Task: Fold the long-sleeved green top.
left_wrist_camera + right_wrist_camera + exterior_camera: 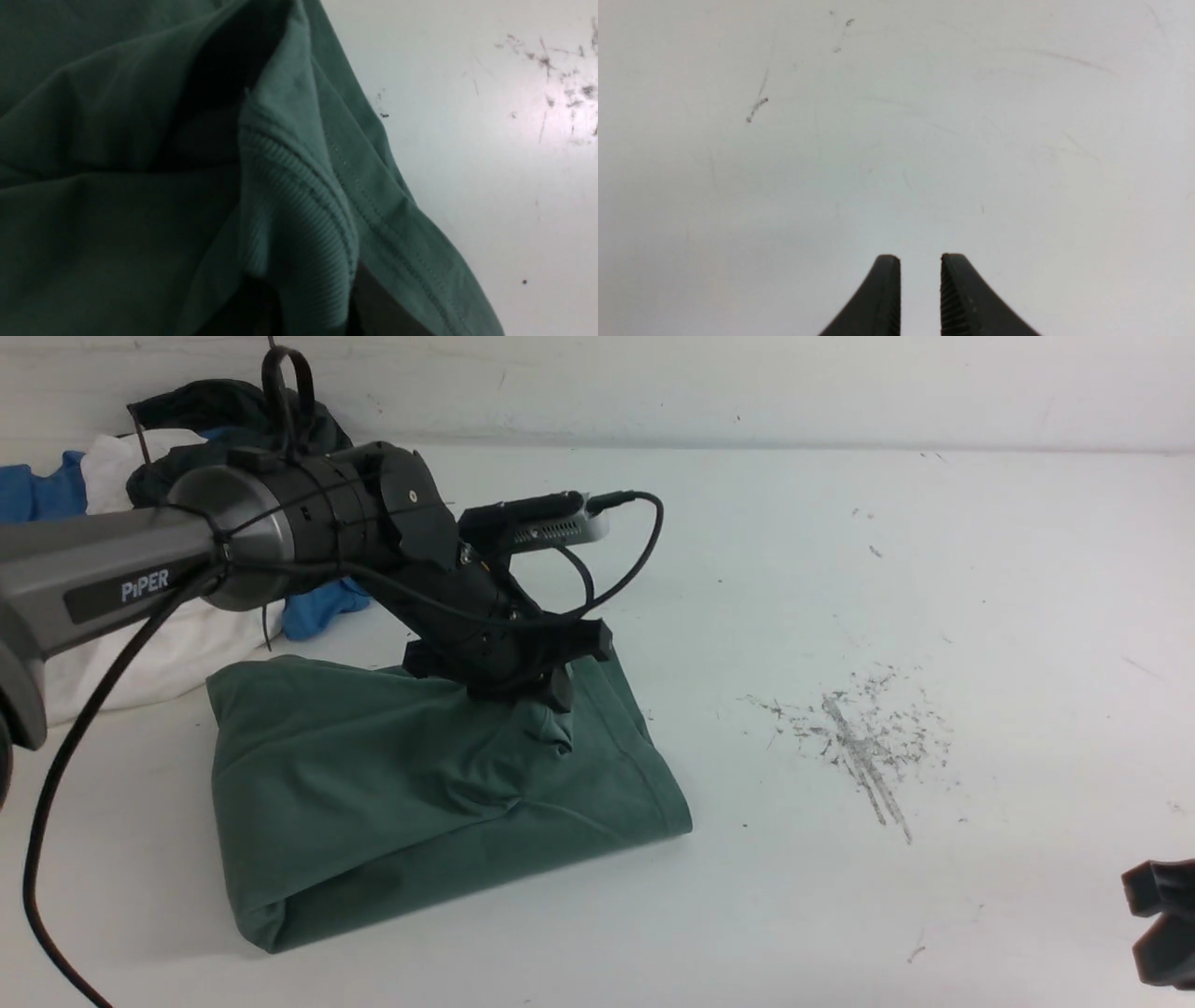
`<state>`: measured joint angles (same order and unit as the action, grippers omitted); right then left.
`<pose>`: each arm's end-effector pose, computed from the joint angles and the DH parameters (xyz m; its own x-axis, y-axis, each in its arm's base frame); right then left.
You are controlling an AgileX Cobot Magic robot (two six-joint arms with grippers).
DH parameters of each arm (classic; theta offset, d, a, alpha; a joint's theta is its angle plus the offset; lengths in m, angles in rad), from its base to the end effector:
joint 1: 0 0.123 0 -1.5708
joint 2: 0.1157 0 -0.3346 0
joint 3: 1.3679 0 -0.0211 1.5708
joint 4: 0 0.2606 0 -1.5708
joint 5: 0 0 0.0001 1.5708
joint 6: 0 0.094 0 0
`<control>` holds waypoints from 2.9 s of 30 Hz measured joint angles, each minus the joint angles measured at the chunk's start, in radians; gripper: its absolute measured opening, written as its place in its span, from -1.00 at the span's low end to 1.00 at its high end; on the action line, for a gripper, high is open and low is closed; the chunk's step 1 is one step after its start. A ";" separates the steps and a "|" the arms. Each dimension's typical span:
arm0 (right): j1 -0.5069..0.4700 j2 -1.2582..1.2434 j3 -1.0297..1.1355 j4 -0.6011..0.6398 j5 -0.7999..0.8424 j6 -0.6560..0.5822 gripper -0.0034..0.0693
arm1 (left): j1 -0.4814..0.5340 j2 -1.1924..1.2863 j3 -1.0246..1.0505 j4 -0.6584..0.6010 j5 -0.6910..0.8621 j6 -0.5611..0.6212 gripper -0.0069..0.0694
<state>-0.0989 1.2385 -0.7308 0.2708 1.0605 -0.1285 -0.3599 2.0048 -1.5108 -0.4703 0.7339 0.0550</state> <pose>0.1854 0.0037 0.2718 -0.9891 0.1043 -0.1041 0.0777 0.9694 0.2328 0.4245 -0.1903 0.2454 -0.9299 0.0433 -0.3653 0.1975 0.8964 -0.3967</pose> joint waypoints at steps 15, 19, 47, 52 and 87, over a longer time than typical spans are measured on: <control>0.000 0.000 0.000 0.000 0.000 0.000 -0.57 | 0.086 -0.308 -0.003 -0.016 0.116 0.031 0.21; 0.000 0.000 0.000 0.000 0.000 0.000 -0.57 | 0.187 -0.417 -0.005 0.111 0.358 0.031 -0.12; 0.000 0.000 0.000 0.056 0.000 -0.038 -0.57 | 0.348 -0.273 0.257 0.470 0.133 -0.259 0.08; 0.000 0.000 0.000 0.056 0.000 -0.038 -0.57 | 0.348 -0.187 0.257 0.470 0.069 -0.271 0.27; 0.000 -0.182 -0.018 0.051 0.073 -0.057 -0.57 | 0.114 -0.009 -0.084 0.212 0.127 0.064 -0.19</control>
<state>-0.0989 1.0568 -0.7484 0.3213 1.1337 -0.1858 -0.2455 1.9961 -1.5944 -0.2586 0.8608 0.1189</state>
